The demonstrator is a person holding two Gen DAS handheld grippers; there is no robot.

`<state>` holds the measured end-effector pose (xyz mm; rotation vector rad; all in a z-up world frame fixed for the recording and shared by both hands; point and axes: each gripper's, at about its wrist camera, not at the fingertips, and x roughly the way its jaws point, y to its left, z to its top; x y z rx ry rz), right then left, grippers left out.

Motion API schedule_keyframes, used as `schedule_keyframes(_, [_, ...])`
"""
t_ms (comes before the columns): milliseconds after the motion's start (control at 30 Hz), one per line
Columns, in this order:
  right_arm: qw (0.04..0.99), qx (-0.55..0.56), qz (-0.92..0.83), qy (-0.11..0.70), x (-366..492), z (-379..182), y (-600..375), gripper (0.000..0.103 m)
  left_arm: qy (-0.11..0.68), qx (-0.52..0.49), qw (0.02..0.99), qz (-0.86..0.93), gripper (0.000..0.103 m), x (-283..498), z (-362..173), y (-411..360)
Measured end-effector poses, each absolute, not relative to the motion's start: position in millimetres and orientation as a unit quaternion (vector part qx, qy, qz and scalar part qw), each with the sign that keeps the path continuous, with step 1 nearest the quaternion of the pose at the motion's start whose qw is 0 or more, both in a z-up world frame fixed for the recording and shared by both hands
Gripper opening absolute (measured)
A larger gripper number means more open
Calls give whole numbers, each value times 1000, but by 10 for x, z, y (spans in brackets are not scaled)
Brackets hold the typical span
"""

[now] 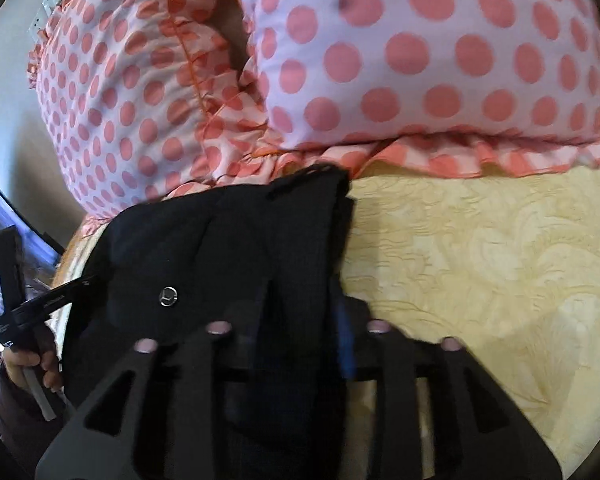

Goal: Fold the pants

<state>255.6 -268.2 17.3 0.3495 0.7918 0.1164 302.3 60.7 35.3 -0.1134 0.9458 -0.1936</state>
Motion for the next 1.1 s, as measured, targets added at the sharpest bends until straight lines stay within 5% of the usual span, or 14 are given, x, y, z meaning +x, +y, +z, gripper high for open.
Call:
schedule_keyframes(133, [931,158,73,320,2087,489,-2679,62,402,-45,909,-99,28,2621,708,660])
schedule_keyframes(167, [929,167,104,313,1954,535,-2628,66,390,-55,911,-119,35,2473,781,655])
schedule_keyframes(267, [913,171,165,331,1761,499,-2407,70,369,-78,909,-180,83,2144,866,567])
schedule_keyframes(367, [892,167,169,384,1795,268,-2227,81,403,-59,888,-213,84,2061,717,341])
schedule_keyframes(533, [894,169,136,392,1779,178,-2141,82,449,4,878,-167,83,2157,337,153])
schedule_keyframes(633, [920,136,100,354,1459,330,-2031,101,420,28,897,-135,91,1857,479,152])
schedule_keyframes(733, [937,94,83,325,1098,334,-1842,101,380,51,918,-98,102,1442,571,222])
schedule_keyframes(1100, [945,21,22,326,531,-261,-1259,101,369,66,927,1,102,558,202,335])
